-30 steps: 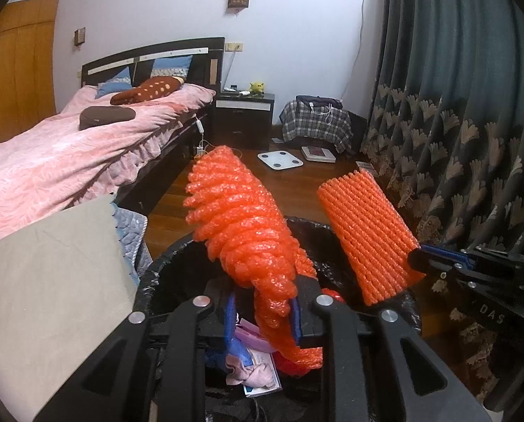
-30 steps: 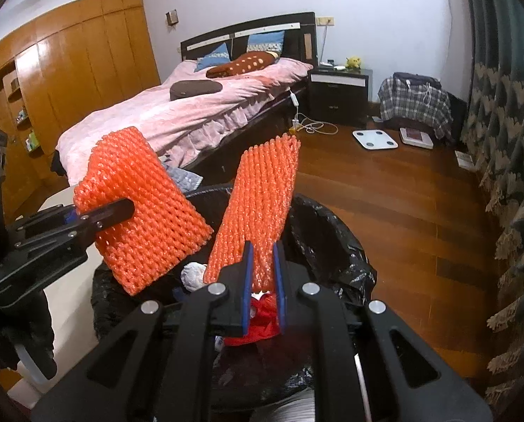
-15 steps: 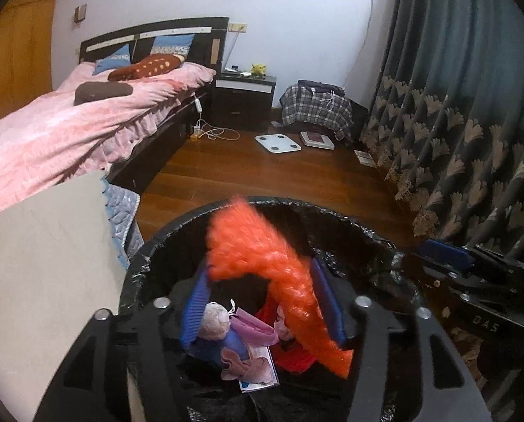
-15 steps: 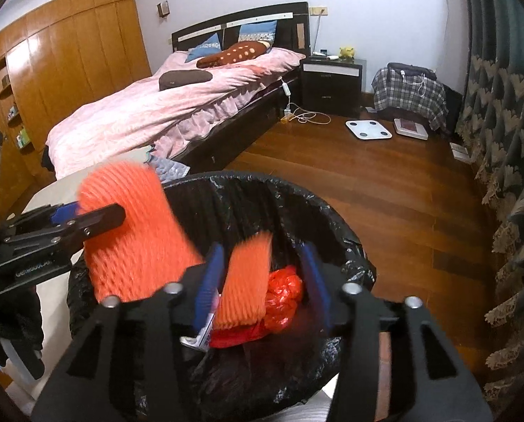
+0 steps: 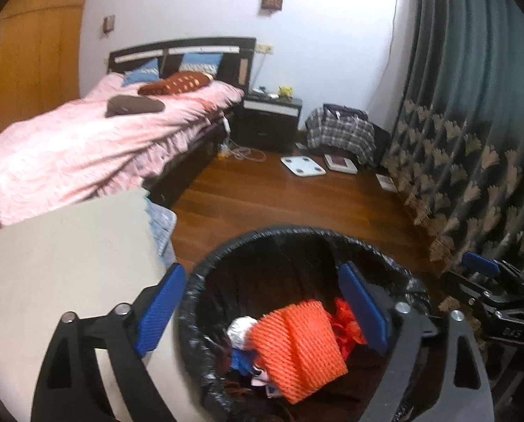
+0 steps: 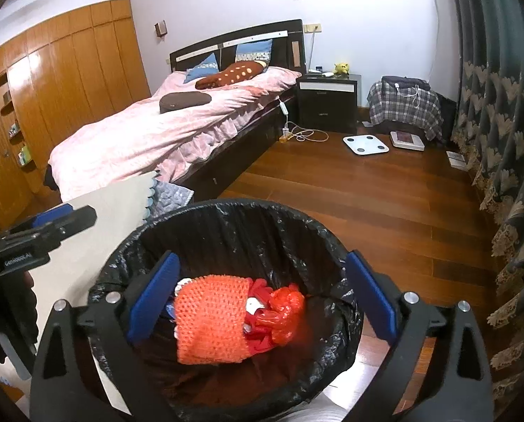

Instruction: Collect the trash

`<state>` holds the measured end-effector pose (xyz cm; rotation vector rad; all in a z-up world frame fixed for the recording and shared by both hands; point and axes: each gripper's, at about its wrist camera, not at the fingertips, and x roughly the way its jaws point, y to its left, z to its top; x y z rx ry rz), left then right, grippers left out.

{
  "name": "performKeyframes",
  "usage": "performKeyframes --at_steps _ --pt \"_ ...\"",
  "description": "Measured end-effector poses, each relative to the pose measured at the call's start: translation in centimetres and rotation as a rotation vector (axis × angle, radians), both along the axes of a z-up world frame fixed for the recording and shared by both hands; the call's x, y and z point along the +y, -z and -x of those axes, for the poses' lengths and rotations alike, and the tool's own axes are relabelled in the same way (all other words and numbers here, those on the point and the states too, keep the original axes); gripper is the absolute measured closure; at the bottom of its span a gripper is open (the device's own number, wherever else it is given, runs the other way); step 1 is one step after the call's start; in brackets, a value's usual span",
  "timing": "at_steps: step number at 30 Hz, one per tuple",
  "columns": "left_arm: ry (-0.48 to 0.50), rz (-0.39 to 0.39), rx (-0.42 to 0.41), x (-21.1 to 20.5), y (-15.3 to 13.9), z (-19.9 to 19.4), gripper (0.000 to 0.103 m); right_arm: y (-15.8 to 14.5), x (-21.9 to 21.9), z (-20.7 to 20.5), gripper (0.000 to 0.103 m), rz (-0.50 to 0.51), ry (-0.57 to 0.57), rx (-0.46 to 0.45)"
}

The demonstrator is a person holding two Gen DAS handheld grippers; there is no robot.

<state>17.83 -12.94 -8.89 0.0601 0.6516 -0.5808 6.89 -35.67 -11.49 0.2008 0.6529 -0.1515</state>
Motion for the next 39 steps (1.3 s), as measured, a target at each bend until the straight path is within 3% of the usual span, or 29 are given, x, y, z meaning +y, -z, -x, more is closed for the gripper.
performKeyframes --at_steps 7,12,27,39 --pt "-0.034 0.041 -0.051 2.3 -3.0 1.4 0.006 -2.1 1.4 0.9 0.007 -0.010 -0.010 -0.018" --pt "-0.044 0.021 -0.080 3.5 -4.3 3.0 0.006 -3.6 3.2 1.5 0.006 0.012 -0.043 -0.027" --pt "-0.084 0.017 -0.120 6.4 -6.3 7.4 0.006 -8.0 7.6 3.2 0.006 0.054 -0.106 -0.066" --pt "-0.093 0.005 -0.146 6.8 -6.8 8.5 0.006 -8.7 9.3 3.1 0.006 0.067 -0.129 -0.062"
